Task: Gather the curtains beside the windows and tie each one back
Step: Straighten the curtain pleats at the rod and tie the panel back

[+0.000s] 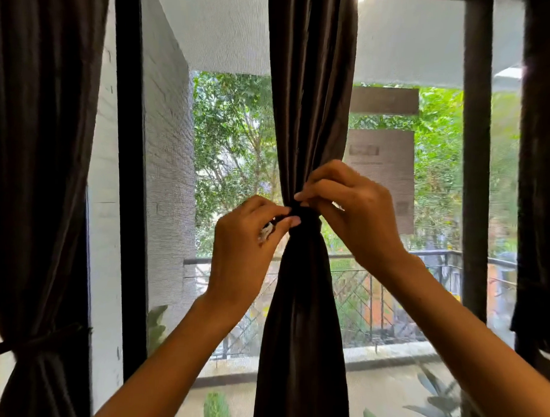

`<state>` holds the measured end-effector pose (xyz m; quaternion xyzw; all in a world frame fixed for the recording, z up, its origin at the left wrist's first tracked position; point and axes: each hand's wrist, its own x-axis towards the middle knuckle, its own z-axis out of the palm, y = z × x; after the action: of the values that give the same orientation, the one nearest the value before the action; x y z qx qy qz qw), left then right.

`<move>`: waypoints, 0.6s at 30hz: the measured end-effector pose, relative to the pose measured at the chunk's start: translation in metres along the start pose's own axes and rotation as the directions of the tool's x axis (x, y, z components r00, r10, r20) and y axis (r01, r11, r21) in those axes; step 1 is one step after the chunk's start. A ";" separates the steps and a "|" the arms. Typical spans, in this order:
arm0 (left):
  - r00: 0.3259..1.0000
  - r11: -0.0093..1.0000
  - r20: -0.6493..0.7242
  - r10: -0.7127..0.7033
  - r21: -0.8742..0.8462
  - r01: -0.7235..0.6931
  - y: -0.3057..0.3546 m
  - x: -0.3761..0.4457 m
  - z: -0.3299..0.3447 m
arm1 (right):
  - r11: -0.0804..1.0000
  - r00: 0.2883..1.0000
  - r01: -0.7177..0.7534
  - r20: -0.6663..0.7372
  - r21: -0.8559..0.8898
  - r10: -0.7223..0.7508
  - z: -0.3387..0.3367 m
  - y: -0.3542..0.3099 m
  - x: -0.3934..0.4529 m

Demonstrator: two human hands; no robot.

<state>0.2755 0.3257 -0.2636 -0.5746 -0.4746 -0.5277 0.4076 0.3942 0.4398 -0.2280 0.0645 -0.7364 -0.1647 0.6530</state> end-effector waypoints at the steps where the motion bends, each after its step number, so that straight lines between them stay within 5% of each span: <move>1: 1.000 1.000 -0.003 -0.003 -0.025 0.003 0.001 0.002 0.000 | 1.000 0.999 0.006 -0.037 -0.013 -0.007 0.001 0.000 0.000; 6: 1.000 1.000 0.019 -0.012 -0.022 0.013 0.002 0.004 0.001 | 0.999 0.985 -0.020 -0.173 -0.048 0.011 0.005 0.002 -0.005; 18: 0.993 0.994 0.061 0.103 0.018 -0.104 -0.002 0.000 0.003 | 0.955 0.979 -0.192 -0.024 0.226 0.202 0.030 -0.002 -0.061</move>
<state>0.2742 0.3291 -0.2636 -0.6096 -0.4619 -0.4832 0.4261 0.3731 0.4619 -0.2883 0.0675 -0.7373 -0.0136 0.6720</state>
